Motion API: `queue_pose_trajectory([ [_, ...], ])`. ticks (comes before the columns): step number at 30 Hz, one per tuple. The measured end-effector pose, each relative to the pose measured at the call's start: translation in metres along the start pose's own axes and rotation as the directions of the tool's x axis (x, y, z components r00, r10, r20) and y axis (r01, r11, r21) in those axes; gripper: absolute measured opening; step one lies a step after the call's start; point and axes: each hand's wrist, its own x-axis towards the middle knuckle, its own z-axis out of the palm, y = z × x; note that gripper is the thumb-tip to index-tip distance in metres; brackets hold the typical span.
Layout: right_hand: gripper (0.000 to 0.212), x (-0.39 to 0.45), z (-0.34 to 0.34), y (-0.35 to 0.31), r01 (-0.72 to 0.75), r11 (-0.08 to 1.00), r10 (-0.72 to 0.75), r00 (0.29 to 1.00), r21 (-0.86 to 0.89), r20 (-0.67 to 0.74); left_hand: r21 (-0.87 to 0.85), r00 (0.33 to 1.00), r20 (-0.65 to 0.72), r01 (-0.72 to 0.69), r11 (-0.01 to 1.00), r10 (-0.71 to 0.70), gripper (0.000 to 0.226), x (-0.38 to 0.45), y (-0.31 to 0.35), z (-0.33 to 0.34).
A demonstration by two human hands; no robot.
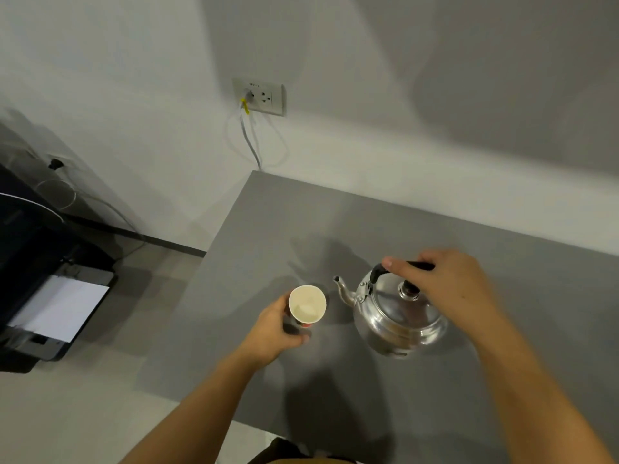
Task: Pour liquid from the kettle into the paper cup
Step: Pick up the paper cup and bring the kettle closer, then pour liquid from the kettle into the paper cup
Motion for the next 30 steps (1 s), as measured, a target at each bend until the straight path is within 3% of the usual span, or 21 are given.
queue_pose_trajectory([
  [2, 0.06, -0.007, 0.007, -0.003, 0.007, 1.0, -0.007, 1.0, -0.006, 0.016, -0.028, 1.0, -0.012, 0.002, 1.0, -0.002, 0.086, 0.001, 0.0, 0.004],
  [8, 0.072, -0.021, 0.027, -0.013, 0.015, 0.994, -0.014, 1.0, -0.106, 0.007, -0.163, 0.997, -0.078, -0.005, 0.987, -0.008, 0.081, 0.003, 0.002, 0.017],
  [14, 0.051, -0.03, 0.036, -0.025, 0.051, 0.991, -0.049, 0.999, -0.122, 0.015, -0.172, 0.986, -0.166, -0.041, 0.984, 0.012, 0.064, 0.003, 0.005, 0.025],
  [30, 0.059, -0.03, 0.044, -0.059, 0.105, 0.919, -0.089, 0.994, -0.38, 0.058, -0.124, 0.982, -0.186, -0.038, 0.992, 0.015, 0.061, 0.001, 0.009, 0.029],
])
